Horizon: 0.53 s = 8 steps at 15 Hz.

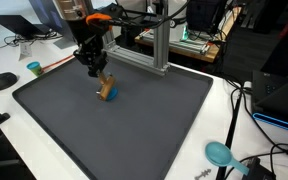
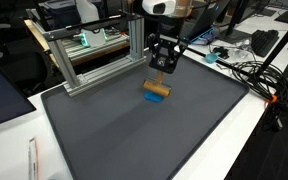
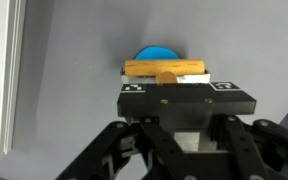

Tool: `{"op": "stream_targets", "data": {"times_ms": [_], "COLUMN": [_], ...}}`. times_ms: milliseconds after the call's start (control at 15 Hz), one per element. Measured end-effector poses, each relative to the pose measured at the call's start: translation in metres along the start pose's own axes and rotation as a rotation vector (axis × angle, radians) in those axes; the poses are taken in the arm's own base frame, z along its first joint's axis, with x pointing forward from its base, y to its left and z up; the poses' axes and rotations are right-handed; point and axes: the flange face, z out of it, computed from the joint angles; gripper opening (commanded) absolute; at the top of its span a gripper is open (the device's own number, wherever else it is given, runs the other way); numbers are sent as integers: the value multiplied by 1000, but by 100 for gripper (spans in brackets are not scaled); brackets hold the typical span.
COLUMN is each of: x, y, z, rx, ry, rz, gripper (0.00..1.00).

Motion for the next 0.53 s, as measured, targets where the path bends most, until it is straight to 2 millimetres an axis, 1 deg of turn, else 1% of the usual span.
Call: {"op": "stream_targets", "data": {"times_ms": [333,533], "x": [-2,1], "y": [-2,-2], "z": [18,21], "rx": [-7,-3], "ry": [-33,-43], "rz": [21,40], "gripper": [22,22]}}
